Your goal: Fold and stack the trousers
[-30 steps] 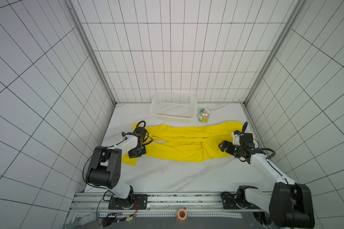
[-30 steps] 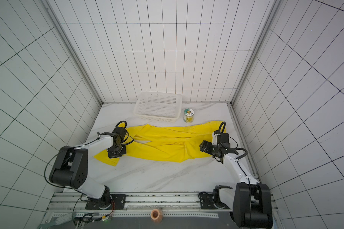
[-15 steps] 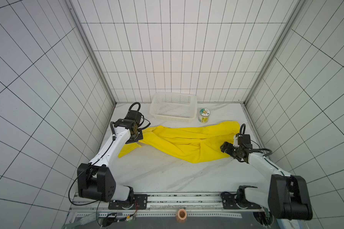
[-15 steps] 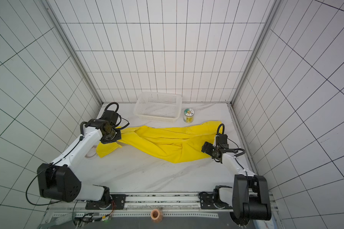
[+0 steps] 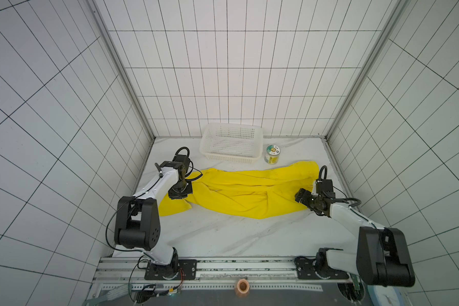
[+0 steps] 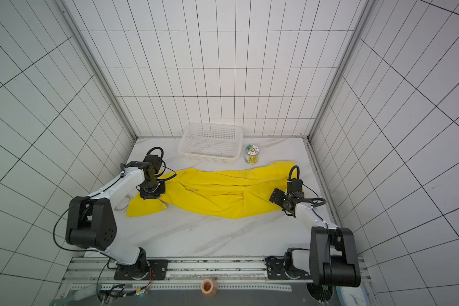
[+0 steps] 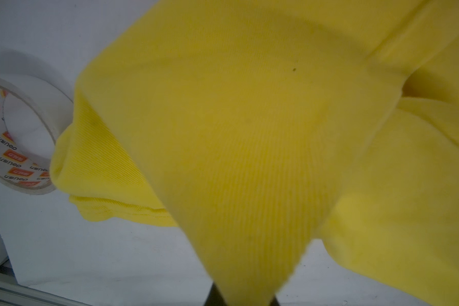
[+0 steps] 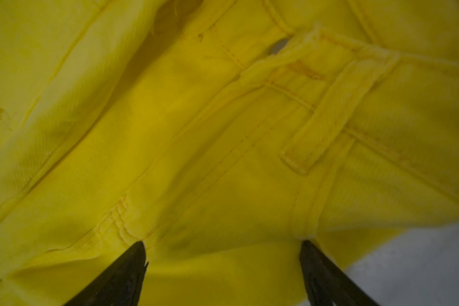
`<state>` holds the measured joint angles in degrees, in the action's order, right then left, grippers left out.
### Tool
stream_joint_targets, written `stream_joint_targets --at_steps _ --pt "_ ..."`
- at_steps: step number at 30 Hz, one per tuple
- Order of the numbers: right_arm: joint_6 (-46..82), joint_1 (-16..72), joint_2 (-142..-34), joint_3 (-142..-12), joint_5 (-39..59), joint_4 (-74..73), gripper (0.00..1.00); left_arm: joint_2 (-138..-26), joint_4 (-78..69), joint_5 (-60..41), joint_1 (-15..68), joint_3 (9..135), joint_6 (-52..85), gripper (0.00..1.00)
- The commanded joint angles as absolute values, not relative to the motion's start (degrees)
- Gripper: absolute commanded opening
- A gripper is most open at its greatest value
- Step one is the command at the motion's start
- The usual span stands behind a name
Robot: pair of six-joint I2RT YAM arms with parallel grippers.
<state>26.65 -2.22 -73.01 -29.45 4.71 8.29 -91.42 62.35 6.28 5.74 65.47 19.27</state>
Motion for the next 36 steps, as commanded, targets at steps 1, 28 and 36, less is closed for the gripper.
stream_joint_targets --at_steps 1,28,36 --pt "29.6 -3.0 -73.7 -28.4 -0.4 13.4 0.92 -91.9 59.9 11.2 5.2 65.7 19.5 0.18" --pt "29.0 -4.4 -74.5 -28.0 -1.8 12.2 0.91 -85.0 65.2 9.1 5.3 61.7 20.7 0.09" --pt "28.7 -4.7 -74.7 -27.7 -1.1 11.6 0.91 -87.1 63.9 7.3 2.5 62.4 19.3 0.15"
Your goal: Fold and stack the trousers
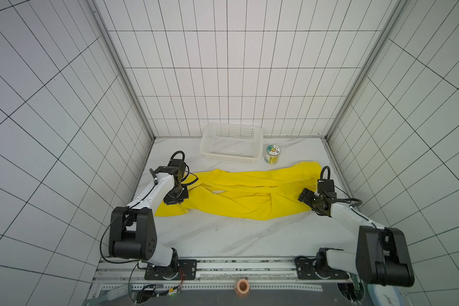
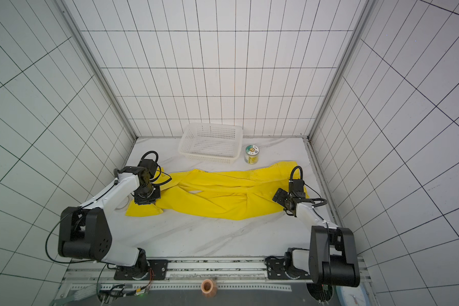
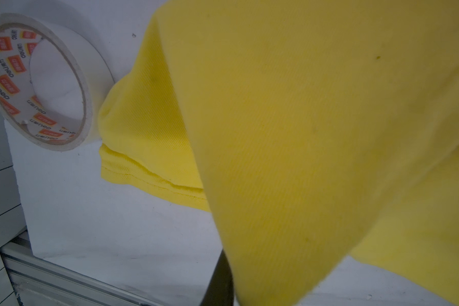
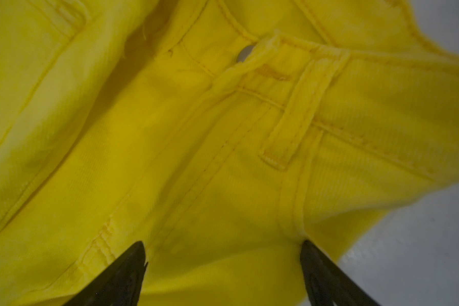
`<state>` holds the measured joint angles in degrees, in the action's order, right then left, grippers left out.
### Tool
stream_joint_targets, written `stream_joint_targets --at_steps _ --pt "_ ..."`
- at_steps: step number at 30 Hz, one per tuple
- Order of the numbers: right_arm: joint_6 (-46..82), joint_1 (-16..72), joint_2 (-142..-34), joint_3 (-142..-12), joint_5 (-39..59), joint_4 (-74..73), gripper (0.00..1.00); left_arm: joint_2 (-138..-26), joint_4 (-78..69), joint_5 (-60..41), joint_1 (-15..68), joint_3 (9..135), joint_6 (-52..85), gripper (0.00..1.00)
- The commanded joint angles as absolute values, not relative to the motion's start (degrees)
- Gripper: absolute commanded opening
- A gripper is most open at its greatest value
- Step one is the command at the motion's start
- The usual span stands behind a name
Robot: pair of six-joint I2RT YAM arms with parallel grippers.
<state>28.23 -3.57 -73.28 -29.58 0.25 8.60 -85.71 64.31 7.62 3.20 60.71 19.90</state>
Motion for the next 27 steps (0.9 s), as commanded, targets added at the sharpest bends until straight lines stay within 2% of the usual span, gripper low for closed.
stream_joint_targets --at_steps 1,4,9,19,27 --pt "28.7 -4.8 -74.6 -27.8 -0.9 11.6 0.91 -87.9 63.3 7.0 2.5 62.5 19.1 0.15" --pt "28.6 -4.8 -74.4 -27.6 -0.8 11.4 0.91 -89.9 61.9 7.1 2.5 62.8 18.9 0.15" --pt "28.7 -5.1 -73.9 -27.1 -0.4 11.2 0.91 -90.4 62.1 9.3 2.4 63.8 17.6 0.00" --pt "29.4 -5.5 -73.8 -26.8 -1.3 11.9 0.89 -88.5 68.1 9.2 -1.8 76.8 15.0 0.00" --pt "30.6 -6.9 -73.2 -25.1 -1.6 12.2 0.89 -105.5 69.1 7.1 -6.1 97.9 12.3 0.00"
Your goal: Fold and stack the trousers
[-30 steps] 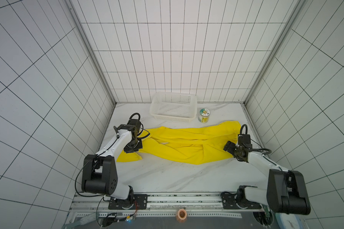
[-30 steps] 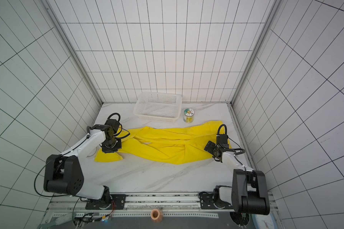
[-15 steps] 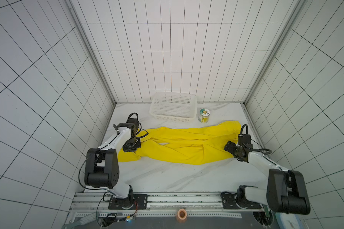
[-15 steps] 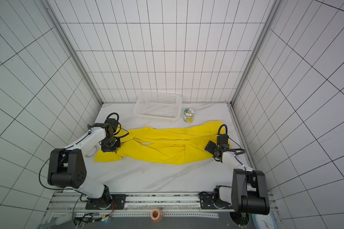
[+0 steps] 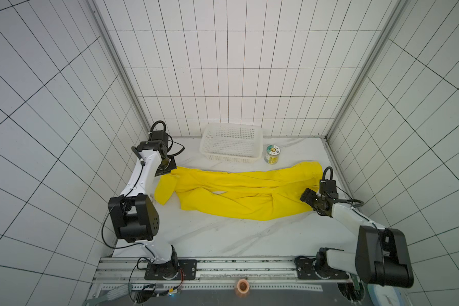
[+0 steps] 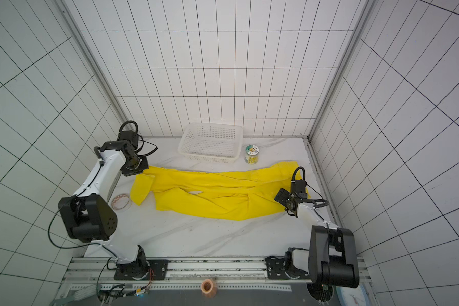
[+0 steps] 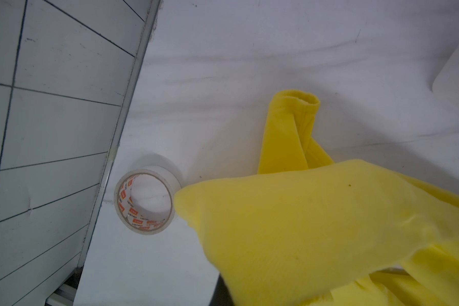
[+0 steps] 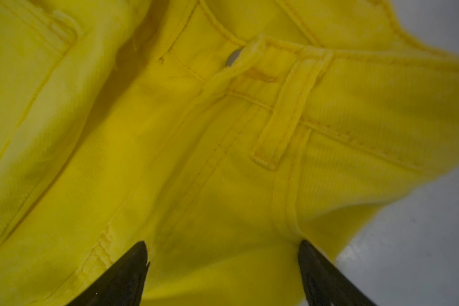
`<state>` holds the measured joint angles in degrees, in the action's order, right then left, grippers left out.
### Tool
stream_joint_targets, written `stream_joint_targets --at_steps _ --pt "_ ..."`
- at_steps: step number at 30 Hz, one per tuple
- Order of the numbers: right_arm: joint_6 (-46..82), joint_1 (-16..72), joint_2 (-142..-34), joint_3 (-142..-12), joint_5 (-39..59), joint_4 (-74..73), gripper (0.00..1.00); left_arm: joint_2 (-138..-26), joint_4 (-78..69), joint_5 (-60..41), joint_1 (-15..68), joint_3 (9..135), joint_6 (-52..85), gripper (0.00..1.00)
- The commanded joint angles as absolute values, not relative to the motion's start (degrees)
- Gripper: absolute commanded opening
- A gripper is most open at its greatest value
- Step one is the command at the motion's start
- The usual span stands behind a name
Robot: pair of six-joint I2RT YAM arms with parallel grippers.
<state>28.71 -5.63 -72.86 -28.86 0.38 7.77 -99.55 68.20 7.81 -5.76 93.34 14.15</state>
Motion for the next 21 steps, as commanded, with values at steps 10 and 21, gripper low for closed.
stream_joint_targets --at_steps 10,21 --pt "30.5 -7.6 -72.0 -24.8 -1.4 12.7 0.88 -126.3 71.5 14.5 -6.4 118.1 10.8 0.00" --pt "30.3 -7.6 -70.4 -25.2 -2.5 14.1 0.88 -135.9 70.7 20.5 -6.7 127.0 9.0 0.16"
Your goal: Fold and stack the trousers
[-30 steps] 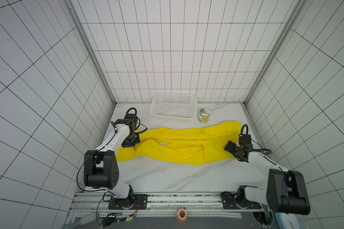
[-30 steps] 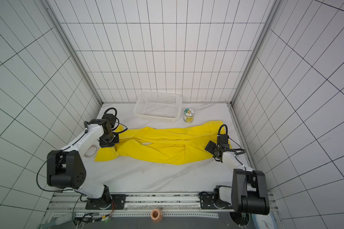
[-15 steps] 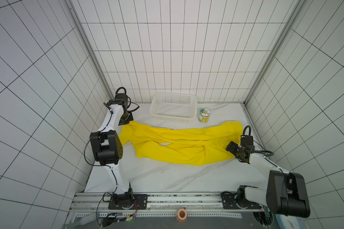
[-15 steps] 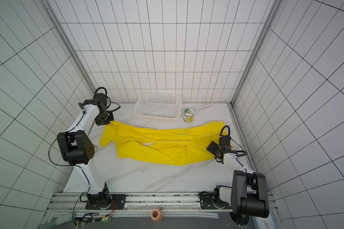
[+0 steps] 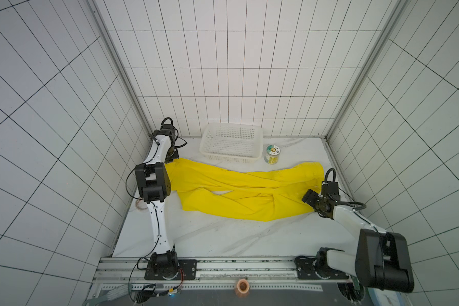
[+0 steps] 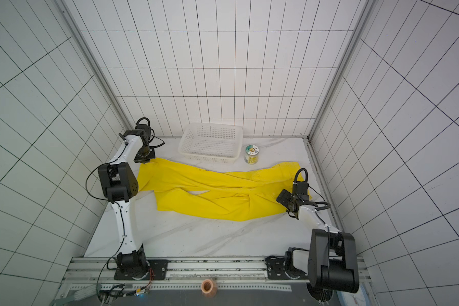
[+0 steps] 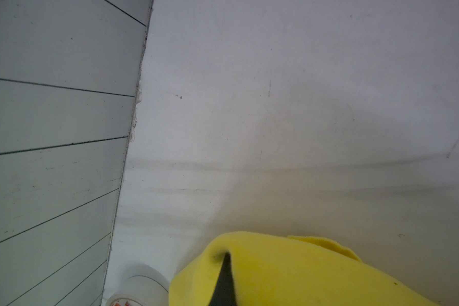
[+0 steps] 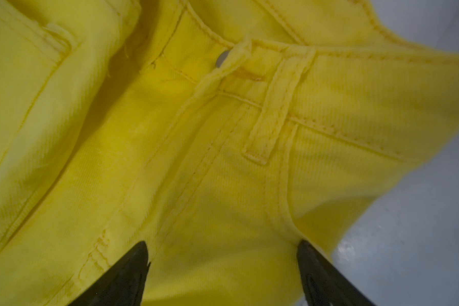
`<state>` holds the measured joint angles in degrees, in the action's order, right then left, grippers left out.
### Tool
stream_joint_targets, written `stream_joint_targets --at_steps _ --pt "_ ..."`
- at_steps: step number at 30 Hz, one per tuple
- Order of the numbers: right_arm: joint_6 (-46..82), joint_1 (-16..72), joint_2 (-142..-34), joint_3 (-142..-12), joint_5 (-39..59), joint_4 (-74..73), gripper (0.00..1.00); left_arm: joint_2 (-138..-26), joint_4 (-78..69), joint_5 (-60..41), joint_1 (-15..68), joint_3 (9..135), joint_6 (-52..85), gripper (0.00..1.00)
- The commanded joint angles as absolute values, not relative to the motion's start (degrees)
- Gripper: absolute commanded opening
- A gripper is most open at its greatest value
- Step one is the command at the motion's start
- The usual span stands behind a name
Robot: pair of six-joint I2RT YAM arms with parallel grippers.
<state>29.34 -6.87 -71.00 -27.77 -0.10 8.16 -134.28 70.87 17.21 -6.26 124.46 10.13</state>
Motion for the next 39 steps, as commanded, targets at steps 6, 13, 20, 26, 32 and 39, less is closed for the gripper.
stream_joint_targets --at_steps 6,13,20,26,32,39 --pt "28.3 -7.6 -68.9 -28.7 -4.0 17.3 0.88 -136.1 69.5 22.8 -6.5 130.1 7.2 0.40" --pt "28.0 -7.6 -66.9 -32.9 -5.1 19.3 0.88 -131.9 70.0 25.7 -6.2 130.4 6.9 0.50" --pt "25.5 -7.6 -66.1 -36.0 -4.7 21.2 0.88 -123.5 64.7 15.1 -7.8 119.3 6.4 0.71" --pt "25.2 -7.5 -66.0 -36.2 -3.2 20.6 0.88 -123.7 67.3 5.1 -8.6 120.3 6.2 0.71" --pt "24.9 -7.3 -66.1 -36.4 -1.1 19.7 0.88 -124.4 64.7 -1.6 -10.6 117.2 6.0 0.71" --pt "24.2 -6.9 -66.5 -36.2 -1.0 19.2 0.88 -127.2 64.5 6.7 -7.6 116.3 4.5 0.72"
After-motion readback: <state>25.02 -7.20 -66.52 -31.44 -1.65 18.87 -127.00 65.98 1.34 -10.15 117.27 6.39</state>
